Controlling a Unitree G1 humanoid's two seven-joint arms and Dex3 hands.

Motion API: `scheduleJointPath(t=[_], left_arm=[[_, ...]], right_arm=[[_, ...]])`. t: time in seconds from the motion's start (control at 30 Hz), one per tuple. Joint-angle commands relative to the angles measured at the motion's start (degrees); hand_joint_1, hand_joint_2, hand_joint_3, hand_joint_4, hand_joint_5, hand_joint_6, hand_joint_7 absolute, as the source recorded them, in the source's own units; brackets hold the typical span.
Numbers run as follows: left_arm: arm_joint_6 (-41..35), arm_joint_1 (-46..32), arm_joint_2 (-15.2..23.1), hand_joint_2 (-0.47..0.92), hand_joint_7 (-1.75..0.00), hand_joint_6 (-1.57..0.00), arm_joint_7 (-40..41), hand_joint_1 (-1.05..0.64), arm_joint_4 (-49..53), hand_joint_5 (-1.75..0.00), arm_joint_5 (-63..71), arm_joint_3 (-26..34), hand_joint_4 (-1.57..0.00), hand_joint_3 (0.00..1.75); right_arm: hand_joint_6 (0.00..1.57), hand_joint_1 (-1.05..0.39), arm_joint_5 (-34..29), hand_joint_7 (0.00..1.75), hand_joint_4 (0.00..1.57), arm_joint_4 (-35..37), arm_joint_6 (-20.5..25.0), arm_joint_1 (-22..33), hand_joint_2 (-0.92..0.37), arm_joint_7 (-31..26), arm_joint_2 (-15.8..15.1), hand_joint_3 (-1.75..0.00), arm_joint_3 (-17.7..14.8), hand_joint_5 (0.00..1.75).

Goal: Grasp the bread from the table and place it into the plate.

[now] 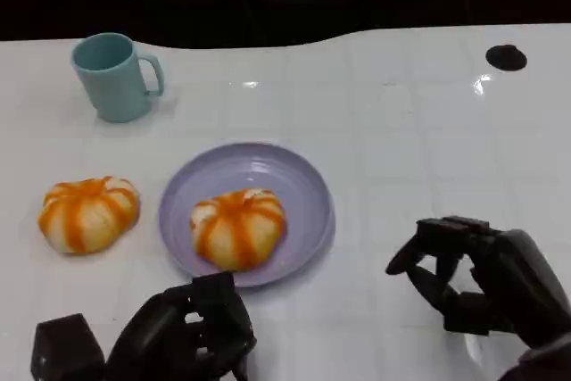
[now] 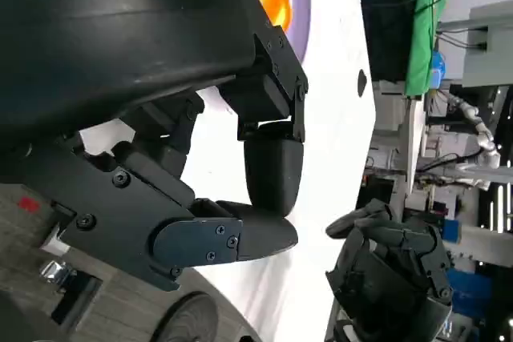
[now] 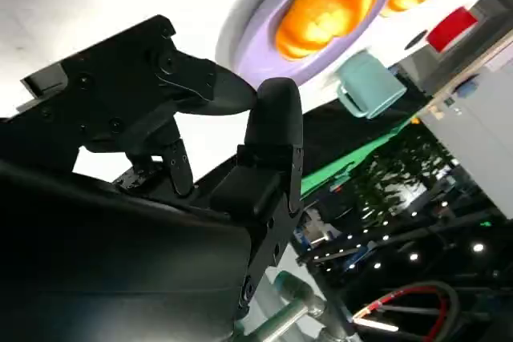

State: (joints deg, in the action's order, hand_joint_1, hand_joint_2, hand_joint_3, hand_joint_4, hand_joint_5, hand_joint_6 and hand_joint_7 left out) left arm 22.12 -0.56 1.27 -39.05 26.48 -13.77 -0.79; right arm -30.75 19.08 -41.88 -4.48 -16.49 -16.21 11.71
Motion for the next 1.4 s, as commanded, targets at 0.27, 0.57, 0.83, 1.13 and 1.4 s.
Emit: scheduleJointPath(t=[0.27,0.57,0.83,1.13,1.4], left_arm=[[-0.3,-0.5,0.7,0.64,-1.40,-0.77,0.6,-0.53,-0.9,-1.75,-0.4,0.4,-0.81,0.67],[0.3,-0.1,1.0,0.64,-1.39,-0.78,-0.2,-0.53,0.2,-1.75,-0.9,0.9,-0.82,0.66],[0.7,0.1,1.3,0.65,-1.38,-0.77,-0.2,-0.52,0.7,-1.75,-0.6,1.2,-0.79,0.66],[0.0,0.0,1.2,0.65,-1.38,-0.77,-0.2,-0.51,0.4,-1.75,-0.9,1.1,-0.80,0.65],[-0.1,0.0,1.4,0.65,-1.39,-0.77,-0.6,-0.50,0.2,-1.75,-1.3,1.1,-0.80,0.66]], right_arm=[[0.55,-0.26,-1.0,1.59,0.82,-9.9,6.3,7.9,-0.49,3.3,-1.8,-1.16,-2.0,1.75],[0.61,-0.25,-5.2,1.51,0.83,-5.6,4.1,7.8,-0.53,-3.1,-0.7,-1.11,-1.1,1.75],[0.62,-0.26,-6.5,1.50,0.83,-0.2,1.1,5.3,-0.53,-7.5,-0.9,-1.12,-0.1,1.75],[0.61,-0.25,-6.9,1.50,0.83,2.0,0.1,4.5,-0.54,-9.3,-1.2,-1.09,0.3,1.75],[0.62,-0.23,-7.9,1.49,0.82,2.8,-0.5,4.0,-0.54,-10.5,-1.7,-1.07,0.4,1.75]])
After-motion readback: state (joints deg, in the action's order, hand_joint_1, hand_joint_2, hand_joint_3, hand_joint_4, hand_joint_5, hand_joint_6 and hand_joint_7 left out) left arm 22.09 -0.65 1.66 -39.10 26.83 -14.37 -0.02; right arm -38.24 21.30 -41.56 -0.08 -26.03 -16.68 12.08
